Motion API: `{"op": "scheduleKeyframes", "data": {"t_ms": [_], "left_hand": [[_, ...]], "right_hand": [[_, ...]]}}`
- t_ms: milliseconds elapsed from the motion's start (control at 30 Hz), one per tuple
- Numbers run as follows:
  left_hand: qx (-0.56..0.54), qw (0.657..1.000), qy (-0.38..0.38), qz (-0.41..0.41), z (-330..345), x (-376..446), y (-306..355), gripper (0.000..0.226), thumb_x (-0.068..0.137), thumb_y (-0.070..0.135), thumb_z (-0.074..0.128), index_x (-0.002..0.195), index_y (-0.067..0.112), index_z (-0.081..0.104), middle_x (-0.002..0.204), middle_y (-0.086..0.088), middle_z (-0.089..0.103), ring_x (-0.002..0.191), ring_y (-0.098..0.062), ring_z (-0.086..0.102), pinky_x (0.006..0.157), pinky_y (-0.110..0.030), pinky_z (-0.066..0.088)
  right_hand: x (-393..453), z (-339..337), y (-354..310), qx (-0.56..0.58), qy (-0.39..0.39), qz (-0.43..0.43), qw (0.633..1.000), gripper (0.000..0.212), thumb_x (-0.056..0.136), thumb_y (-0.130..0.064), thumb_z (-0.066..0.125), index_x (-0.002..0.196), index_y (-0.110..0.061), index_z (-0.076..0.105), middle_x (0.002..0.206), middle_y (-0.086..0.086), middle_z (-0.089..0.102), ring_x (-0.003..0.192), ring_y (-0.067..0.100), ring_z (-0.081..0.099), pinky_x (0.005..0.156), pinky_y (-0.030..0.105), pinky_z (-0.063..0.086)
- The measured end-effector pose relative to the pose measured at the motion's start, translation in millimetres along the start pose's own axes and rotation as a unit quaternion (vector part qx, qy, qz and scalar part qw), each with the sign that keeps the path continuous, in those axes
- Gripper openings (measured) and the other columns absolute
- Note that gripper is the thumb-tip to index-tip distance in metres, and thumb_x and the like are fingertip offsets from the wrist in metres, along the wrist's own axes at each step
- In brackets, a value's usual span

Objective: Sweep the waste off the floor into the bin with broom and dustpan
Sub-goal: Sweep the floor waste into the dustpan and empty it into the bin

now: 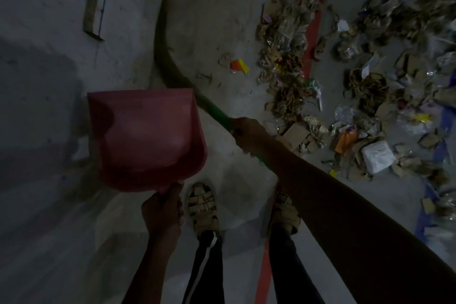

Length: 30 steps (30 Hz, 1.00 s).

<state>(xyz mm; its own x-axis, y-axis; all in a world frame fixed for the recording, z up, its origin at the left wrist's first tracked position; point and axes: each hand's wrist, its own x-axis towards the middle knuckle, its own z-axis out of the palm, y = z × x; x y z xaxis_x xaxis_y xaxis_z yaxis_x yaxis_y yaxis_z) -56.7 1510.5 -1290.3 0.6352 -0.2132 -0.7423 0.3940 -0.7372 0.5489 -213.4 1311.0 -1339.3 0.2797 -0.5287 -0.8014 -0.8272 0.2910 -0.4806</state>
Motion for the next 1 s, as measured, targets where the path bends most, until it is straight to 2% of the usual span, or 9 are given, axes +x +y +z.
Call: {"op": "scheduleKeyframes", "data": {"t_ms": [100,200,367,467,600,733,833,933,1000], "left_hand": [[-0.005,1.000,-0.001,0.000,-4.7,-1.8,-5.5,0.048,0.088,0.028,0.078,0.056,0.010,0.047,0.046,-0.006,0.044,0.036,-0.014,0.037,0.042,-0.022,0.030],[0.012,1.000,-0.007,0.010,-8.9,-2.6,-10.4,0.045,0.091,0.027,0.075,0.060,0.008,0.049,0.049,-0.008,0.045,0.039,-0.015,0.037,0.040,-0.020,0.029],[0.041,0.999,-0.002,0.019,-4.3,-5.9,-13.2,0.043,0.089,0.033,0.076,0.063,0.007,0.053,0.054,-0.012,0.048,0.039,-0.017,0.040,0.039,-0.021,0.030],[0.060,0.998,0.007,0.031,2.1,-7.4,-14.1,0.045,0.088,0.036,0.076,0.065,0.004,0.056,0.055,-0.015,0.049,0.043,-0.019,0.043,0.039,-0.022,0.030],[0.060,0.997,0.019,0.035,13.1,-11.2,-12.1,0.048,0.086,0.040,0.077,0.064,0.003,0.058,0.054,-0.015,0.050,0.040,-0.019,0.042,0.040,-0.022,0.031],[0.029,0.999,0.039,0.018,22.3,-12.5,-6.6,0.045,0.086,0.040,0.076,0.059,0.011,0.054,0.051,-0.007,0.049,0.036,-0.017,0.040,0.042,-0.021,0.030],[0.021,0.998,0.054,0.017,22.7,-11.1,-4.2,0.045,0.086,0.039,0.075,0.060,0.010,0.054,0.050,-0.006,0.049,0.032,-0.016,0.040,0.043,-0.020,0.030],[0.018,0.998,0.055,0.018,23.6,-13.1,-3.4,0.047,0.087,0.037,0.075,0.056,0.010,0.052,0.045,-0.004,0.049,0.030,-0.015,0.041,0.041,-0.018,0.028],[0.019,0.998,0.052,0.019,26.2,-14.8,-3.5,0.047,0.087,0.038,0.074,0.055,0.012,0.050,0.044,-0.002,0.048,0.030,-0.014,0.040,0.041,-0.018,0.028]], "right_hand": [[-13.0,1.9,51.8,-0.071,0.105,-0.051,0.991,0.039,0.099,-0.017,0.049,0.138,-0.020,0.053,0.108,0.007,0.064,0.076,0.016,0.062,0.054,0.023,0.046],[-35.0,1.2,105.6,-0.108,0.159,-0.054,0.980,0.048,0.096,-0.014,0.051,0.143,-0.018,0.048,0.135,0.010,0.054,0.095,0.027,0.063,0.072,0.042,0.058],[-79.2,1.0,162.1,-0.169,0.232,-0.033,0.957,0.066,0.087,-0.005,0.062,0.149,-0.012,0.039,0.152,0.013,0.038,0.080,0.036,0.065,0.052,0.041,0.056],[-92.7,5.9,165.8,-0.141,0.258,-0.064,0.954,0.063,0.092,-0.005,0.059,0.151,-0.012,0.038,0.153,0.014,0.037,0.083,0.039,0.065,0.054,0.043,0.056],[-85.9,15.6,143.7,-0.096,0.218,-0.153,0.959,0.056,0.094,-0.006,0.058,0.148,-0.010,0.042,0.150,0.016,0.041,0.103,0.038,0.063,0.075,0.042,0.058],[-57.5,22.5,116.0,-0.109,0.108,-0.256,0.955,0.046,0.097,-0.013,0.055,0.142,-0.010,0.050,0.147,0.015,0.046,0.102,0.033,0.065,0.082,0.038,0.058],[-42.0,23.5,119.6,-0.155,0.066,-0.221,0.961,0.046,0.098,-0.018,0.052,0.143,-0.013,0.049,0.146,0.011,0.047,0.108,0.032,0.063,0.085,0.043,0.057],[-45.0,12.7,145.2,-0.104,0.076,-0.145,0.981,0.045,0.098,-0.013,0.052,0.142,-0.019,0.051,0.140,0.005,0.052,0.111,0.026,0.060,0.079,0.026,0.049],[-54.8,0.8,170.7,-0.091,0.097,-0.111,0.985,0.049,0.097,-0.009,0.053,0.145,-0.022,0.049,0.140,0.005,0.052,0.110,0.027,0.061,0.077,0.028,0.048]]}}
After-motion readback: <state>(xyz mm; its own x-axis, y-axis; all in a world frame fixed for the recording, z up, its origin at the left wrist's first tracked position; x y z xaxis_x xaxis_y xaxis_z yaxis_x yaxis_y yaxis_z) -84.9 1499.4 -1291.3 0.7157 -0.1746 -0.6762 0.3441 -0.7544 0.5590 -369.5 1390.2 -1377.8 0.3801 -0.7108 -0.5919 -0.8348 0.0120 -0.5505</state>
